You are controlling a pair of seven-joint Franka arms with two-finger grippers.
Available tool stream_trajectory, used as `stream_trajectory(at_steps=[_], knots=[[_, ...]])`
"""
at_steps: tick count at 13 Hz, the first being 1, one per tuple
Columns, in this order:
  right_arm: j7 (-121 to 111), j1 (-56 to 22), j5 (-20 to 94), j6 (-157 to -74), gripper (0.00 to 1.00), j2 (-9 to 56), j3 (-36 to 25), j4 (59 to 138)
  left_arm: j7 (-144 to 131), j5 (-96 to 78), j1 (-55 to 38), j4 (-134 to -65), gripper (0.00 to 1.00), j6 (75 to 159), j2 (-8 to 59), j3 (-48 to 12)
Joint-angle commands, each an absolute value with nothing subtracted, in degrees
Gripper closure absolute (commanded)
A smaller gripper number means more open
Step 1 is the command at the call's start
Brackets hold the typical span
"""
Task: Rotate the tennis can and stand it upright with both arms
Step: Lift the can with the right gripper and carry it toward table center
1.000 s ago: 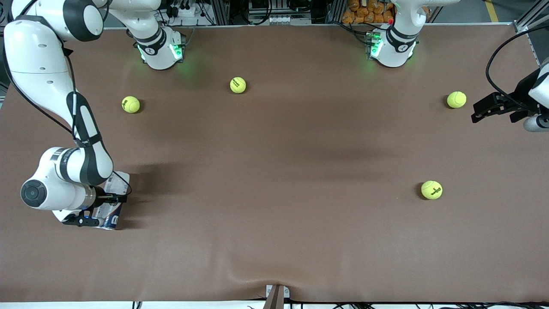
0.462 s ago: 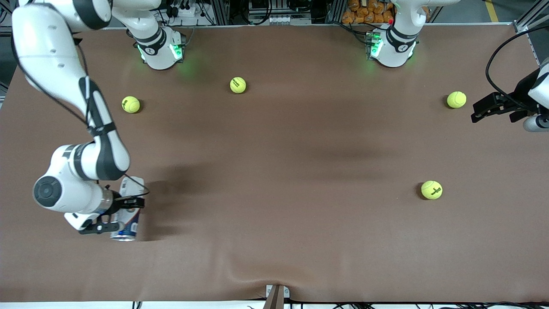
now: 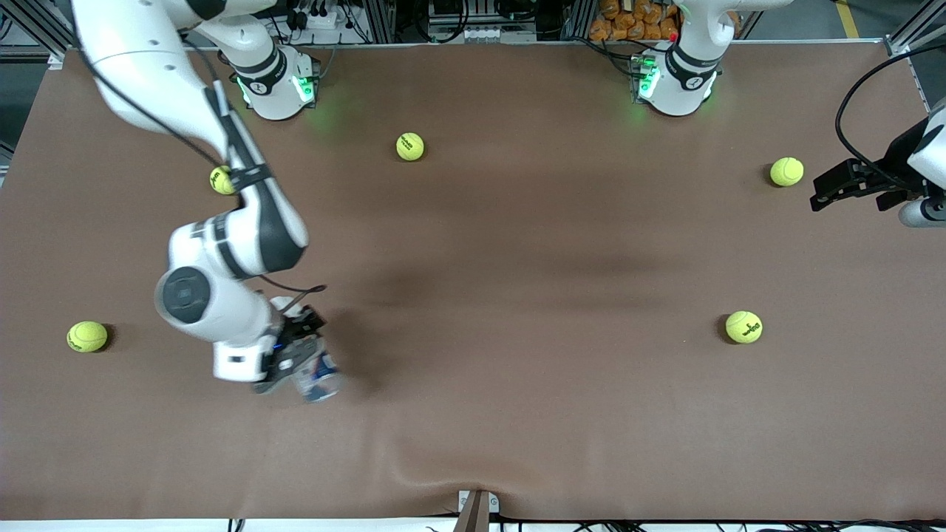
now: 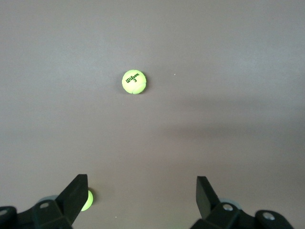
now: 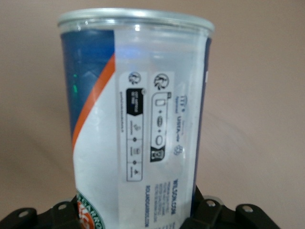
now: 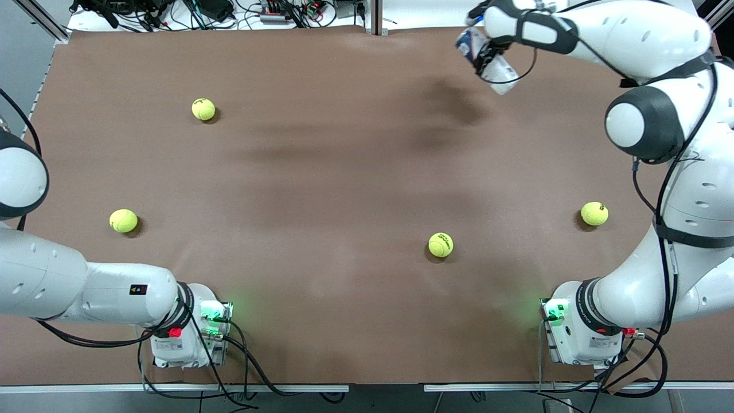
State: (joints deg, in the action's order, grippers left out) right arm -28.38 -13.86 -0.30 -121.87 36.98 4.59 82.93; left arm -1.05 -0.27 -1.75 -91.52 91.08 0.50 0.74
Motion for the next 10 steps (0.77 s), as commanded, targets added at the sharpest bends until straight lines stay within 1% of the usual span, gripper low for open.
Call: stream_trajectory(at_steps=[1, 4, 6, 10], knots=[[-35.92, -20.45, -0.09, -124.87, 0.24, 36.91, 4.13, 82.96, 0.35, -0.35, -1.67, -90.79, 0.00, 90.26, 0.79, 0.62], [-37.70, -28.88, -1.22, -127.87, 0.24, 36.91, 4.04, 83.41, 0.44, -0.70, -1.49, -90.88, 0.00, 90.26, 0.88, 0.62], [-39.37, -34.43, -8.66, -132.43, 0.23, 37.96, 3.87, 83.50, 0.44, -0.79, -1.49, -90.88, 0.00, 90.26, 0.88, 0.62], [-39.46, -37.61, -17.20, -132.80, 0.24, 40.51, 3.87, 83.50, 0.61, -1.58, -1.32, -90.79, 0.00, 90.09, 1.31, 0.61]])
